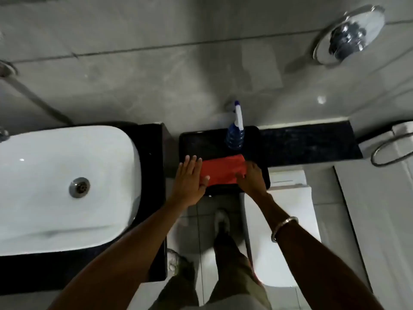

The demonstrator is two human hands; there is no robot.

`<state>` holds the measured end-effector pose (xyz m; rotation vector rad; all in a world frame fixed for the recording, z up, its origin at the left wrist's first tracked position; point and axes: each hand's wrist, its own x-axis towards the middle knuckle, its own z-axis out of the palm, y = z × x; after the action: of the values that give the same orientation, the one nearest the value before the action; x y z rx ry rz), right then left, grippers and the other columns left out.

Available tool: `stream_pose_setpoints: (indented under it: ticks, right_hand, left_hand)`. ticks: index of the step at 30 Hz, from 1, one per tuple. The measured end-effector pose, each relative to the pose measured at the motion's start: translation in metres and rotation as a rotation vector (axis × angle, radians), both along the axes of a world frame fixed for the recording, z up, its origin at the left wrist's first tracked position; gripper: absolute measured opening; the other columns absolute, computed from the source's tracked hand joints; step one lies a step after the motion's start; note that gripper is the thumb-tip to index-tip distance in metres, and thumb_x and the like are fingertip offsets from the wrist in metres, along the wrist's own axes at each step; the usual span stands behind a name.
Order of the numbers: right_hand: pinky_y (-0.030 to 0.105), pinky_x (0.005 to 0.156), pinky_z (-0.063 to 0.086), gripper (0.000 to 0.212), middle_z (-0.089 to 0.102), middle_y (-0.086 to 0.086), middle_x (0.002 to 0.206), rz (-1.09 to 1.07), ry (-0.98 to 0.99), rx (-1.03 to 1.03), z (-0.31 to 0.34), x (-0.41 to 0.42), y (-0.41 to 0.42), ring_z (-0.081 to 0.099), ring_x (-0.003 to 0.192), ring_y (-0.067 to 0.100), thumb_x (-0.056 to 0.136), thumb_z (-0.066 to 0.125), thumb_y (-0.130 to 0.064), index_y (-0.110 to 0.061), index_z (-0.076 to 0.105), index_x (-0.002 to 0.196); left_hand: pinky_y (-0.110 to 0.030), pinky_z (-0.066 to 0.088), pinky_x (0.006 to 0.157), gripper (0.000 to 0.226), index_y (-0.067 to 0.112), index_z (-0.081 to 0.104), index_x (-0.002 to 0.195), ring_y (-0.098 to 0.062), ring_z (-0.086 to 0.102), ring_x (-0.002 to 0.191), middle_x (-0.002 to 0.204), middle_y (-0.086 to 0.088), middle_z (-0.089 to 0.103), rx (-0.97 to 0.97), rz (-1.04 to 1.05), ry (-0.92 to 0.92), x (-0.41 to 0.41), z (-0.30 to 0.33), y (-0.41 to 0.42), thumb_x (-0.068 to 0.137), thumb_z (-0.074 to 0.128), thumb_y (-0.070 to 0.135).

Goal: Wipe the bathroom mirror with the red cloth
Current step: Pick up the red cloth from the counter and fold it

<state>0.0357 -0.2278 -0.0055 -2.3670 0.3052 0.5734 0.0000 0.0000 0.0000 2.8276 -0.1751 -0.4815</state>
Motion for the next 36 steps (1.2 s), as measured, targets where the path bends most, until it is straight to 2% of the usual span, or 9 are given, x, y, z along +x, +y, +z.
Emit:
stream_pose_setpoints:
  ticks: [3, 6, 12, 20, 23, 28, 30, 34, 36]
  right_hand:
    - [0.052, 0.123, 0.033, 0.087, 0.024, 0.016, 0.17, -0.153, 0.094, 0.019, -0.027, 0.022, 0.009, 0.028, 0.155, 0.039, 0.09, 0.073, -0.036, -0.011, 0.028, 0.161]
    - [0.055, 0.123, 0.031, 0.11, 0.027, 0.018, 0.168, -0.243, 0.196, -0.044, -0.041, 0.035, 0.022, 0.031, 0.153, 0.041, 0.084, 0.079, -0.045, -0.01, 0.013, 0.164]
    - [0.048, 0.115, 0.046, 0.068, 0.059, 0.022, 0.144, -0.306, 0.347, -0.001, -0.047, 0.049, 0.027, 0.055, 0.136, 0.041, 0.087, 0.075, -0.04, 0.0, 0.058, 0.14]
    - [0.046, 0.086, 0.062, 0.039, 0.073, 0.028, 0.118, -0.472, 0.26, 0.335, 0.0, 0.033, 0.053, 0.072, 0.103, 0.039, 0.091, 0.066, -0.016, 0.007, 0.07, 0.121]
    - [0.055, 0.087, 0.063, 0.032, 0.074, 0.026, 0.113, -0.439, 0.225, 0.388, 0.026, 0.025, 0.067, 0.073, 0.101, 0.041, 0.091, 0.066, -0.019, 0.003, 0.071, 0.114]
    - [0.042, 0.084, 0.06, 0.023, 0.072, 0.019, 0.106, 0.108, -0.235, 0.183, 0.102, 0.015, 0.112, 0.072, 0.096, 0.034, 0.084, 0.067, -0.014, -0.005, 0.076, 0.103]
    - [0.036, 0.088, 0.058, 0.036, 0.064, 0.013, 0.122, 0.4, -0.475, 0.135, 0.138, -0.003, 0.134, 0.066, 0.105, 0.027, 0.082, 0.069, -0.012, -0.01, 0.074, 0.118]
    - [0.048, 0.083, 0.055, 0.031, 0.065, 0.013, 0.113, 0.91, -0.741, 0.066, 0.192, -0.037, 0.165, 0.062, 0.101, 0.034, 0.068, 0.069, -0.006, -0.006, 0.071, 0.099]
    - [0.046, 0.09, 0.053, 0.026, 0.067, 0.01, 0.11, 1.015, -0.826, 0.123, 0.216, -0.035, 0.165, 0.061, 0.102, 0.03, 0.071, 0.07, -0.009, -0.009, 0.068, 0.097]
  left_hand:
    - [-0.048, 0.005, 0.13, 0.074, 0.011, 0.014, 0.164, -0.034, 0.002, 0.162, 0.173, -0.013, 0.013, 0.049, 0.042, 0.088, 0.013, -0.027, -0.004, 0.106, 0.035, 0.051]
    - [-0.048, 0.006, 0.13, 0.073, 0.01, 0.016, 0.164, -0.035, 0.004, 0.162, 0.173, -0.015, 0.015, 0.073, 0.039, 0.09, 0.013, -0.037, -0.006, 0.106, 0.035, 0.051]
    - [-0.048, 0.007, 0.131, 0.071, 0.011, 0.015, 0.164, -0.033, 0.001, 0.162, 0.173, -0.014, 0.011, 0.023, 0.056, 0.099, 0.011, -0.026, -0.007, 0.107, 0.034, 0.049]
    - [-0.049, 0.014, 0.13, 0.067, 0.011, 0.021, 0.163, -0.031, 0.0, 0.162, 0.173, -0.012, 0.013, -0.138, 0.184, 0.061, -0.005, 0.003, 0.008, 0.107, 0.042, 0.043]
    - [-0.047, 0.02, 0.128, 0.059, 0.015, 0.029, 0.16, -0.029, 0.01, 0.161, 0.171, -0.009, 0.023, -0.443, 0.488, 0.122, -0.01, 0.022, 0.007, 0.108, 0.043, 0.04]
    - [-0.045, 0.039, 0.117, 0.055, 0.012, 0.054, 0.144, -0.033, 0.049, 0.142, 0.142, -0.011, 0.058, -1.459, 1.357, 0.435, 0.0, 0.078, 0.012, 0.107, 0.041, 0.05]
    - [-0.047, 0.039, 0.12, 0.065, 0.008, 0.058, 0.142, -0.034, 0.054, 0.139, 0.142, -0.016, 0.062, -1.803, 1.287, 0.506, -0.003, 0.101, 0.027, 0.105, 0.034, 0.056]
    - [-0.039, 0.065, 0.079, 0.073, 0.002, 0.083, 0.089, -0.03, 0.08, 0.082, 0.082, -0.017, 0.08, -2.225, 1.039, 0.371, -0.007, 0.145, 0.058, 0.102, 0.034, 0.054]
    - [-0.048, 0.063, 0.087, 0.08, -0.004, 0.078, 0.104, -0.038, 0.077, 0.09, 0.091, -0.025, 0.078, -2.363, 0.894, 0.335, -0.003, 0.167, 0.07, 0.102, 0.032, 0.062]
